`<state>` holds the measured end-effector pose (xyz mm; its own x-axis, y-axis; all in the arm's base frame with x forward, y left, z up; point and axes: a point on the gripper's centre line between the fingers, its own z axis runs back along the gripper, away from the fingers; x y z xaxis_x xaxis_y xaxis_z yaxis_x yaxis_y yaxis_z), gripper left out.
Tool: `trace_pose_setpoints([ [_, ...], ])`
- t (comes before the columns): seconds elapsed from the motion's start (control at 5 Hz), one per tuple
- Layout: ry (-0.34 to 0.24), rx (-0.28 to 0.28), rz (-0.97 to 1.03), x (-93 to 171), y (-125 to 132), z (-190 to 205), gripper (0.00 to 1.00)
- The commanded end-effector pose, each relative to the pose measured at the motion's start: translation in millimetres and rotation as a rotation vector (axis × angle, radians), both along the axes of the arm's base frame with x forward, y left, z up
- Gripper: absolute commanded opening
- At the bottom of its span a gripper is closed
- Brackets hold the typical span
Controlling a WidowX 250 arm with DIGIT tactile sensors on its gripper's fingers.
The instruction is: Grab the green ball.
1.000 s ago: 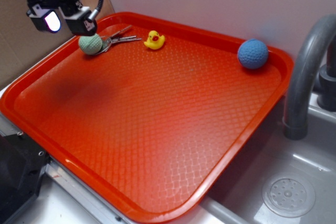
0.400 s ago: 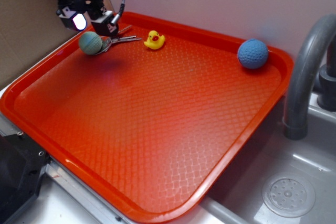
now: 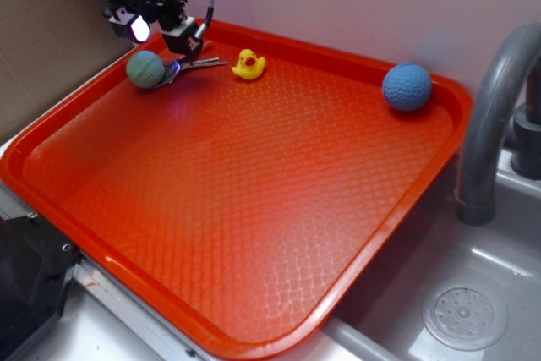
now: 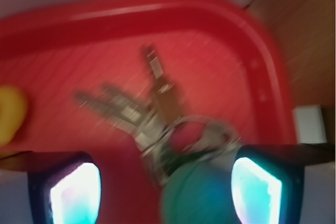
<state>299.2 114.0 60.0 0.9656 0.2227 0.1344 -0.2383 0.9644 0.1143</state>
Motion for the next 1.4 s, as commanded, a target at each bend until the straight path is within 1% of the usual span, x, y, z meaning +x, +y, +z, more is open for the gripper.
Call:
trace_pose_setpoints([
  [0.0, -0.033, 0.153, 0.030, 12.8, 13.3, 4.4, 1.00],
  [0.2, -0.006, 0.207, 0.039, 10.2, 20.8, -6.1, 1.00],
  [0.4, 0.040, 0.186, 0.003, -1.0, 19.6, -16.0, 1.00],
  [0.6, 0.060, 0.138, -0.059, -18.8, 5.2, -16.2, 1.00],
  [0.8, 0.067, 0.117, -0.095, -28.7, -2.4, -13.6, 1.00],
  [1.0, 0.066, 0.088, -0.098, -33.4, -2.7, -8.3, 1.00],
  [1.2, 0.037, 0.063, -0.085, -33.5, 0.8, 4.5, 1.00],
])
